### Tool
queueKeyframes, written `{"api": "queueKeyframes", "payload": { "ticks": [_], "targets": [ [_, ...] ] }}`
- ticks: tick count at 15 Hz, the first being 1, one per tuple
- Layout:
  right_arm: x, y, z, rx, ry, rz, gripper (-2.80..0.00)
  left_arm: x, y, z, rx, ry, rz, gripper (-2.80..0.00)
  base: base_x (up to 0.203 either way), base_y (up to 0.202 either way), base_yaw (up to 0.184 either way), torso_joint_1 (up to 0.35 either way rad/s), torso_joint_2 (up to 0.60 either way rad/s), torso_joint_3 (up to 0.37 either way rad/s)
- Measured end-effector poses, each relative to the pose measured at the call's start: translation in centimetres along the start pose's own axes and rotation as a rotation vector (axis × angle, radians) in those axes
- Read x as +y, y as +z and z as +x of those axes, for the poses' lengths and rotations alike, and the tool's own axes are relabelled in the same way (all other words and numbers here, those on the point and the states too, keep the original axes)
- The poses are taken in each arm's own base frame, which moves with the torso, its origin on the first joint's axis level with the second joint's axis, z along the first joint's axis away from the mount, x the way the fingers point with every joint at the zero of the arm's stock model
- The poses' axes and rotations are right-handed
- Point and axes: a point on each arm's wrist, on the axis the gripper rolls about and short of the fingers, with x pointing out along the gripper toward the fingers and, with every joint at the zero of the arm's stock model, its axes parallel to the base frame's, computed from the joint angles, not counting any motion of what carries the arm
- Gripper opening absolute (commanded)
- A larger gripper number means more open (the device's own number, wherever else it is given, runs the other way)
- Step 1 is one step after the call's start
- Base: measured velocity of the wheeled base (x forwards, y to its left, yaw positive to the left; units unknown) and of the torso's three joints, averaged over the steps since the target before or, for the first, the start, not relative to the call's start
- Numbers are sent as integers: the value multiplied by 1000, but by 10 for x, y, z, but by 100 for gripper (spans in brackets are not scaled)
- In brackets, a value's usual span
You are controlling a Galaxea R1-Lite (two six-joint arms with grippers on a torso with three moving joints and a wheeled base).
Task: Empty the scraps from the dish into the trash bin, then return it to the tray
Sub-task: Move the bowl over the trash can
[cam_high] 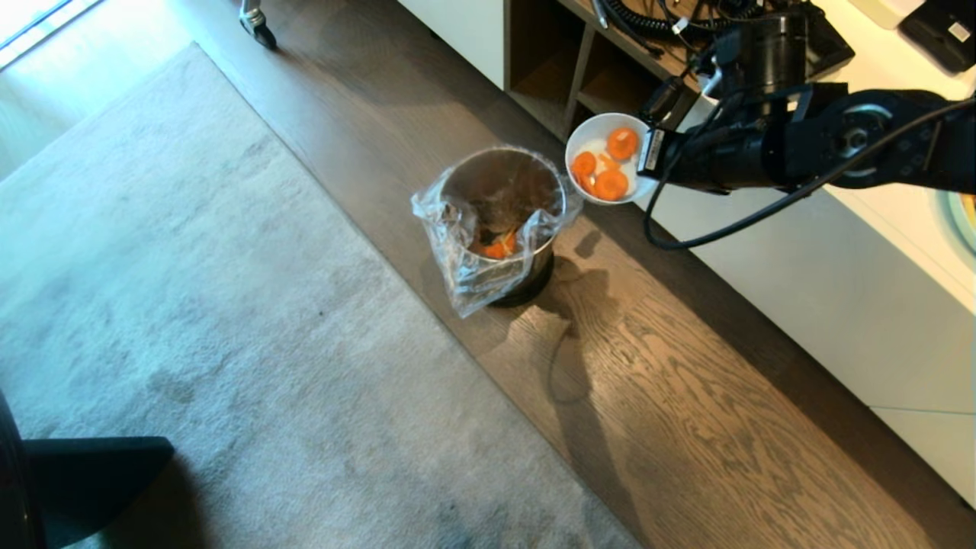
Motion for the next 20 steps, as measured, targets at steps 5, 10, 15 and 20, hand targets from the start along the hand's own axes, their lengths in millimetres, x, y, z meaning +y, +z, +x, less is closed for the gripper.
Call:
{"api": "queueKeyframes", "payload": {
  "ticks": [5, 10, 15, 20],
  "targets": [
    [18, -12, 14, 2, 43, -48, -280, 0, 0, 0, 0, 0, -1, -280, 0, 0, 0, 0, 0, 0],
    [32, -18, 14, 13, 78, -47, -280, 0, 0, 0, 0, 1, 0, -280, 0, 0, 0, 0, 0, 0],
    [19, -17, -7, 115, 29, 19, -280, 0, 0, 0, 0, 0, 0, -280, 0, 0, 0, 0, 0, 0],
    [-32, -36, -36, 274, -130, 92, -280, 0, 0, 0, 0, 0, 0, -280, 0, 0, 0, 0, 0, 0]
  ]
}}
